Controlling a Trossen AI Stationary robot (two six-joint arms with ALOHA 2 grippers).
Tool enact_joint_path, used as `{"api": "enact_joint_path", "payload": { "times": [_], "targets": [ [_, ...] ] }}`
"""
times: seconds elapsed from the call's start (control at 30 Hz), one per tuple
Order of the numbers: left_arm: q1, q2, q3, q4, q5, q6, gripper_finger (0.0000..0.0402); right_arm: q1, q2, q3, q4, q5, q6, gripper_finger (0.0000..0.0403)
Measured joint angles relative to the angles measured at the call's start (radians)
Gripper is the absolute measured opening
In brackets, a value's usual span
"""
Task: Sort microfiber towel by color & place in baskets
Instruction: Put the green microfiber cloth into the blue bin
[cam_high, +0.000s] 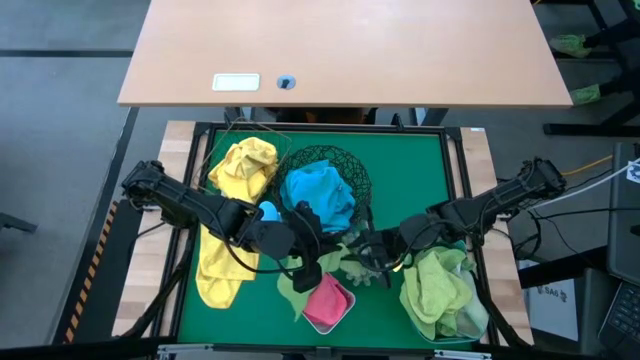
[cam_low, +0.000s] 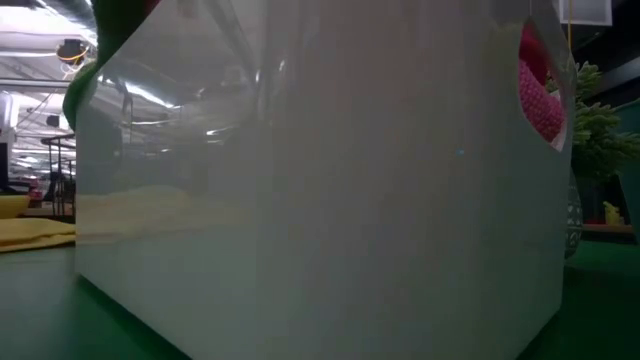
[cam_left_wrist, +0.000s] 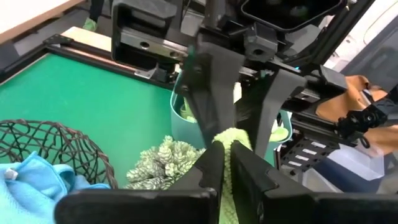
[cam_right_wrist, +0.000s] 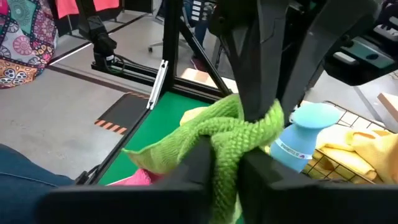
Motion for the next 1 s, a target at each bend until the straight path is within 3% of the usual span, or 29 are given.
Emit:
{"api": "enact_joint_path", "payload": {
  "times": [0.07, 0.13, 0.47, 1.0],
  "targets": [
    [0.001, 0.0, 0.0, 0.0, -0.002, 0.0, 0.0021, 0.0, 0.0, 0.0, 0.0, -0.002, 0.0, 0.0031],
    [0.001, 0.0, 0.0, 0.0, -0.004, 0.001, 0.0021, 0.0, 0.0, 0.0, 0.0, -0.003, 0.0, 0.0011],
    [0.001, 0.0, 0.0, -0.005, -0.004, -0.007, 0.0035, 0.002, -0.063, 0.0, -0.074, -0.036, 0.114, 0.0008],
    [0.001, 0.0, 0.0, -0.014, -0.003, -0.006, 0.0044, 0.002, -0.395, 0.0, -0.156, -0.279, 0.616, 0.0004]
  ]
}}
